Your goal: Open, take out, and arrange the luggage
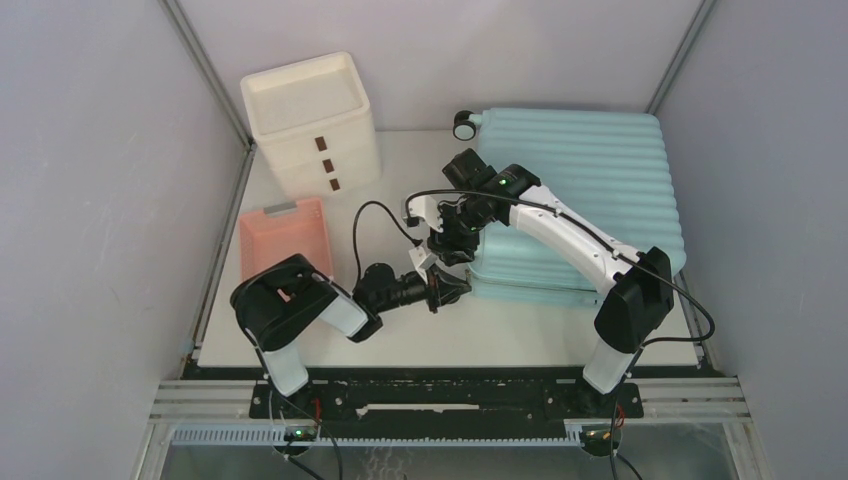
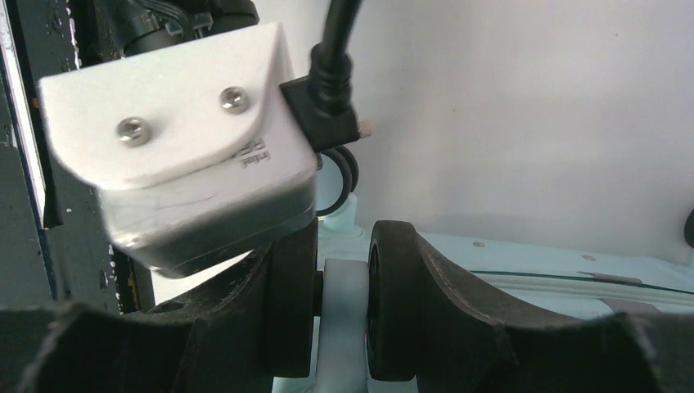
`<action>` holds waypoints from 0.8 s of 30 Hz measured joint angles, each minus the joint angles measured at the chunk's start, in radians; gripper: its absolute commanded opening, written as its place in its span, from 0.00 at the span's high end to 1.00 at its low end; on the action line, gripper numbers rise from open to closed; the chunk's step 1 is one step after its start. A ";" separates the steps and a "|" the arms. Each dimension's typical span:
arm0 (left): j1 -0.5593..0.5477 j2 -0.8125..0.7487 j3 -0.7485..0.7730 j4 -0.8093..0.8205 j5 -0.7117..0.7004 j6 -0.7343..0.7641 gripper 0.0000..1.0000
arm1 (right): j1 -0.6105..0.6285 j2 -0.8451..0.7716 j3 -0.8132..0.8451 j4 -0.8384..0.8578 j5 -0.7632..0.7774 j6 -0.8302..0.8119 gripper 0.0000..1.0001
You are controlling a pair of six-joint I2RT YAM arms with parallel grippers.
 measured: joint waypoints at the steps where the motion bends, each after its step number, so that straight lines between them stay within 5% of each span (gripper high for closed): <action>1: 0.006 0.000 0.000 0.001 0.010 -0.014 0.96 | 0.000 0.000 0.000 0.000 0.000 0.000 0.98; 4: 0.018 0.000 0.000 0.002 0.030 -0.047 0.91 | 0.000 0.000 -0.001 0.000 0.000 0.000 0.98; 10: 0.040 -0.004 -0.004 0.012 0.001 -0.058 0.52 | 0.000 -0.003 -0.006 0.000 0.000 0.000 0.98; 17: 0.042 -0.102 -0.111 0.031 -0.129 0.030 0.38 | -0.001 -0.003 -0.007 0.001 -0.002 0.004 0.98; 24: -0.148 -0.205 -0.216 0.032 -0.353 0.277 0.36 | -0.002 -0.003 -0.007 0.003 -0.003 0.017 0.98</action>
